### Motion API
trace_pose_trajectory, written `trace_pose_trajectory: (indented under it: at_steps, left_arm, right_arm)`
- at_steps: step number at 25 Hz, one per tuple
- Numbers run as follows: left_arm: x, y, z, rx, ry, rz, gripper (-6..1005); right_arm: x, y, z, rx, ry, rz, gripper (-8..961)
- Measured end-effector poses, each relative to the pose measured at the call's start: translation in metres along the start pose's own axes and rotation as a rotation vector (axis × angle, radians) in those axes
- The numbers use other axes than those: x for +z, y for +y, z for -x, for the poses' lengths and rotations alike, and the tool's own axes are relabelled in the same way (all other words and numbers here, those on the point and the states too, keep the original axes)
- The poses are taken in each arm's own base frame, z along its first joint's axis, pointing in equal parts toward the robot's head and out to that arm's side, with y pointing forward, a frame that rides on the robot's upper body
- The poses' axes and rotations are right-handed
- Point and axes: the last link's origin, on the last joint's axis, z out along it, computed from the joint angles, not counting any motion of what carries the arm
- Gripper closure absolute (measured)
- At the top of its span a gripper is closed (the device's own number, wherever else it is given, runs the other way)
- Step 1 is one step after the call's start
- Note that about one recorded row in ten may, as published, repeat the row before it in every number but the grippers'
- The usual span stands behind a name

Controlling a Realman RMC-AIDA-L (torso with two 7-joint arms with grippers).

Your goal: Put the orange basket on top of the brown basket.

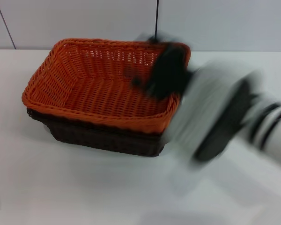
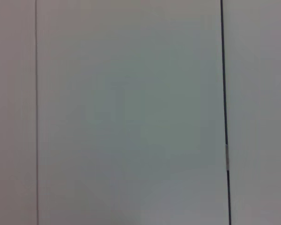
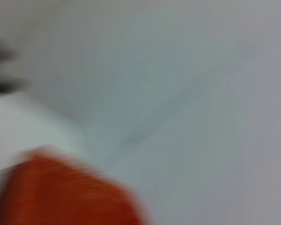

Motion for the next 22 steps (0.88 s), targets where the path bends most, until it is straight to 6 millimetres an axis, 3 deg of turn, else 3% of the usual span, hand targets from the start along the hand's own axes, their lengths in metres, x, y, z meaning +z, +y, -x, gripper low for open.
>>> trace_pose_trajectory:
  at_steps: [1,2,3,6,7,8,10,13,22]
  left_arm:
    - [-0.003,-0.005,0.000,0.002,0.002,-0.014,273]
    - [-0.006,-0.008,0.000,0.003,0.008,-0.025,273]
    - [-0.006,-0.008,0.000,0.003,0.008,-0.025,273]
    - [-0.009,-0.012,0.001,0.004,0.008,-0.035,273]
    - [-0.011,-0.014,0.001,0.001,0.010,-0.041,273]
    - [-0.011,-0.014,0.001,0.001,0.010,-0.041,273]
    - [-0.013,-0.015,0.001,-0.007,0.013,-0.044,273]
    - [-0.017,-0.020,0.000,-0.034,0.027,-0.050,273]
    - [-0.020,-0.023,0.004,-0.028,0.013,-0.050,273]
  right_arm:
    - [-0.005,-0.015,-0.012,0.122,-0.004,-0.083,301]
    - [-0.023,-0.044,-0.052,0.379,0.005,-0.264,300]
    - [-0.023,-0.044,-0.052,0.379,0.005,-0.264,300]
    - [-0.054,-0.065,-0.111,0.644,0.005,-0.528,300]
    - [-0.074,-0.064,-0.146,0.717,0.028,-0.675,300]
    - [-0.074,-0.064,-0.146,0.717,0.028,-0.675,300]
    - [-0.091,-0.055,-0.174,0.741,0.056,-0.782,300]
    - [-0.107,-0.039,-0.195,0.756,0.047,-0.869,300]
    - [-0.118,-0.025,-0.203,0.725,0.004,-0.909,300]
